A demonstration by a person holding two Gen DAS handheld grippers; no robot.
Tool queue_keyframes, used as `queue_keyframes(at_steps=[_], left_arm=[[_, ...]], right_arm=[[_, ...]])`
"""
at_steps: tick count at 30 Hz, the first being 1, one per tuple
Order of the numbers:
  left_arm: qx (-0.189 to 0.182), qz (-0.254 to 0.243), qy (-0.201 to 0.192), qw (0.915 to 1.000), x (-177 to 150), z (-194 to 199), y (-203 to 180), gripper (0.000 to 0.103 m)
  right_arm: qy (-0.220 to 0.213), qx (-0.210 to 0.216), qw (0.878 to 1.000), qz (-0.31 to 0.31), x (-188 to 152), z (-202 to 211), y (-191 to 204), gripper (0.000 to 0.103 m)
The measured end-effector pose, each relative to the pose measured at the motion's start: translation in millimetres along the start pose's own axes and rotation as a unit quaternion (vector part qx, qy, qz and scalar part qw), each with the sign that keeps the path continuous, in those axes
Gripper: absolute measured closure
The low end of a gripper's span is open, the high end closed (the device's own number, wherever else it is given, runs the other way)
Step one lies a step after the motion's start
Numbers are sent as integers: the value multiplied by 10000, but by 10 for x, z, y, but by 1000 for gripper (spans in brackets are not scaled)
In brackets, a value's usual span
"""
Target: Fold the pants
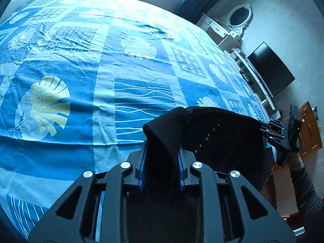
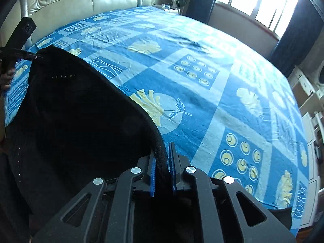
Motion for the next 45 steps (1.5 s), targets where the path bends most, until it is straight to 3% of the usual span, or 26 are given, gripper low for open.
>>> queue_keyframes(at_steps=[3,7,15,21,23,26,29,31,35,41,45], left_arm=[[-60,-95,-84,9999,-258,187,-153,81],[29,-77,-106,9999,-723,391,-223,81],[132,357,76,9992,-1560,433,-51,79],[213,746,281,9966,-1961,386,79,55],[176,969,231,9949,-2064,468,94,48],[-11,1414,124,9899,-2177,634,103,39],[-305,1838,15,9825,-2276,752,38,35],[-374,1979,-36,9795,-2302,761,-37,35],[-203,2092,-99,9776,-2295,650,-129,34],[-175,2557,-182,9664,-2221,545,-93,34],[-39,2576,-198,9661,-2146,510,-120,34]], right_arm=[[-308,-405,9983,293,-182,302,208,92],[-498,-635,9956,478,-547,551,499,92],[-101,-783,9935,821,-1343,488,997,92],[207,-971,9887,1120,-1589,357,1138,86],[262,-723,9927,930,-1572,437,1105,71],[297,-350,9979,453,-1557,606,990,64],[252,324,9961,-776,-1553,773,783,50],[207,903,9780,-1871,-1592,812,621,48],[297,1754,9194,-3509,-1726,708,475,48],[252,2438,8519,-4629,-1896,648,589,48],[169,2465,8170,-5211,-1986,582,535,46]])
Point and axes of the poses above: each gripper's, at about its wrist camera, not at the fingertips, and z roughly against the way its jaws point, y to its left, x to its top, the point moved 7 cm from there along -z, roughly the way its jaws point, and after that the axes turned 1 degree about z, right-handed, at the moved point
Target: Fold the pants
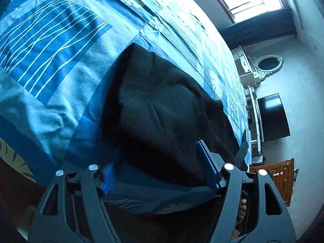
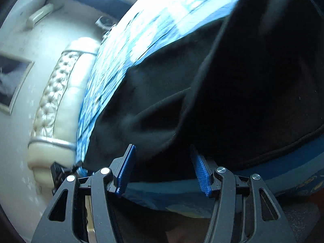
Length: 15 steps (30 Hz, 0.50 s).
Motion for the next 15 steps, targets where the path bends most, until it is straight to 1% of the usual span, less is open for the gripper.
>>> queue_keyframes(at_steps=[2,4,5,6,7,8,9,10,13,15], left_arm=[[76,32,-24,10000,25,-30,-14,34],[178,-21,-40,9998,43,-69,-37,34],[260,-104,-45,9996,49,-86,-52,35],[374,-214,-73,9990,64,-92,-53,48],[644,-410,-126,9970,77,-100,-74,68],[861,-593,-147,9944,95,-106,-83,74],[959,-730,-173,9926,105,-99,-101,81],[1004,-823,-217,9913,110,-80,-122,86],[1207,-957,-270,9877,96,-51,-127,87],[1255,-976,-215,9870,44,-62,-72,87]], right_arm=[[-64,249,9990,-376,49,-26,-54,46],[-132,346,9971,-668,73,-43,-121,46],[-157,345,9966,-727,97,-55,-144,52],[-192,273,9971,-678,115,-53,-142,61],[-202,177,9983,-517,130,-62,-110,84],[-255,84,9989,-373,174,-20,-95,92],[-352,86,9990,-273,182,26,-46,92],[-423,103,9989,-189,171,80,12,93],[-600,49,9980,179,131,257,106,93],[-541,-3,9983,210,44,293,34,93]])
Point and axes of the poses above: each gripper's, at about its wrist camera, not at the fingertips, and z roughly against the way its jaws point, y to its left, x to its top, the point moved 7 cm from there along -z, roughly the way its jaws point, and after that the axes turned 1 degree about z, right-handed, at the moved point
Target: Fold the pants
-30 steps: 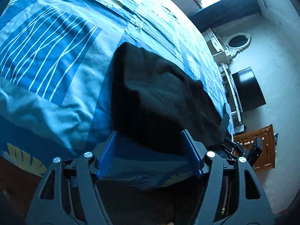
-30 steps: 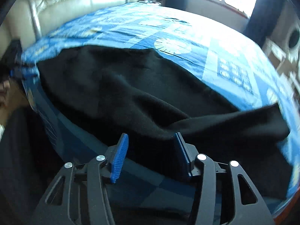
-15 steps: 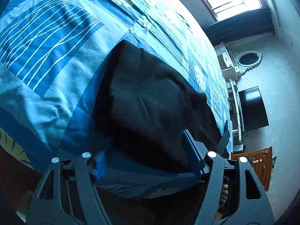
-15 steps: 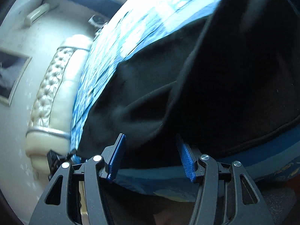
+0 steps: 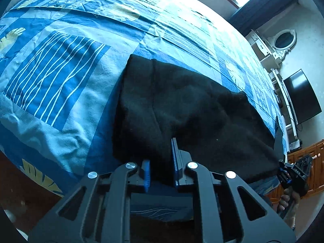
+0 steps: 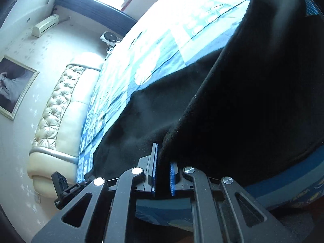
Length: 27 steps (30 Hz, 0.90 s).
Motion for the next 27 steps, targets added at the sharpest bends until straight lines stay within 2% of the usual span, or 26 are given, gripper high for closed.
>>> queue_keyframes(at_steps=[3,4,7,8,10,13,14,17,19,22,24,25,27], left_arm=[[-68,61,156,9998,-99,-94,130,89],[-201,145,156,9996,-106,-115,186,90],[-514,497,215,9972,-101,-133,278,90],[-521,472,235,9973,-106,-122,266,90],[-397,208,228,9987,-124,-58,196,89],[-11,-324,81,9994,-159,108,53,86],[101,-505,27,9987,-181,179,-2,85],[267,-913,-202,9953,-200,362,-159,75],[449,-1133,-363,9919,-161,406,-252,59],[604,-1325,-478,9882,-56,321,-374,54],[580,-1175,-420,9905,24,192,-422,49],[502,-1031,-419,9925,57,129,-452,46],[443,-797,-434,9949,111,2,-478,42]], right_arm=[[315,-205,9992,-113,-161,-118,-212,94],[382,-225,9989,-160,-193,-150,-271,95],[403,-131,9988,-244,-204,-117,-293,95],[451,-121,9986,-251,-196,-100,-278,94],[477,-172,9985,-202,-134,-67,-250,88],[336,-376,9987,73,-1,190,-240,78],[173,-524,9983,201,94,304,-255,74],[-439,-987,9934,378,484,752,-442,73],[-790,-1431,9861,313,839,1030,-644,72],[-1059,-1975,9741,299,1361,1245,-806,66],[-1177,-2254,9664,371,1730,1236,-824,57],[-1157,-2476,9608,460,1892,1189,-849,46],[-1137,-2864,9495,597,2235,1034,-902,43]])
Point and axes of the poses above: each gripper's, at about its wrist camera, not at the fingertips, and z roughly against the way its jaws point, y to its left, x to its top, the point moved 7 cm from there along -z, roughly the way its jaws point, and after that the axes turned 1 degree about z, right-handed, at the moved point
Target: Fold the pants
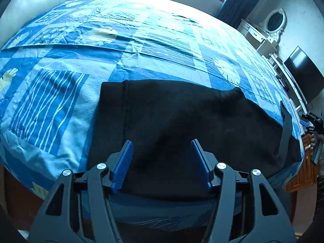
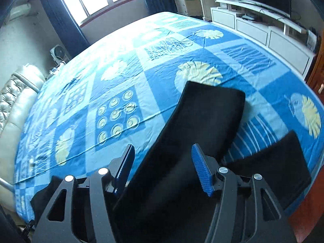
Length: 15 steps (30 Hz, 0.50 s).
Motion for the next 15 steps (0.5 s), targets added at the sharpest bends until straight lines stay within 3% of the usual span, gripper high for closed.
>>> queue_keyframes(at_steps=[5,8,11,13,15], left_arm=[[46,341,-30,9994,-18,-188,-53,32],[59,363,-10,9993,-41,-225,-52,29],[8,475,6,9989,-56,-248,-41,26],[3,518,31,9987,-65,-275,-27,25],[52,541,40,9985,-73,-302,-16,24]], right_arm=[[385,-962,9945,176,398,-773,-54,43],[592,-1458,9871,289,449,-1124,-95,43],[810,-1693,9822,104,420,-1307,-300,43],[735,-1616,9841,-51,413,-1324,-411,43],[657,-1500,9865,-85,418,-1265,-476,63]])
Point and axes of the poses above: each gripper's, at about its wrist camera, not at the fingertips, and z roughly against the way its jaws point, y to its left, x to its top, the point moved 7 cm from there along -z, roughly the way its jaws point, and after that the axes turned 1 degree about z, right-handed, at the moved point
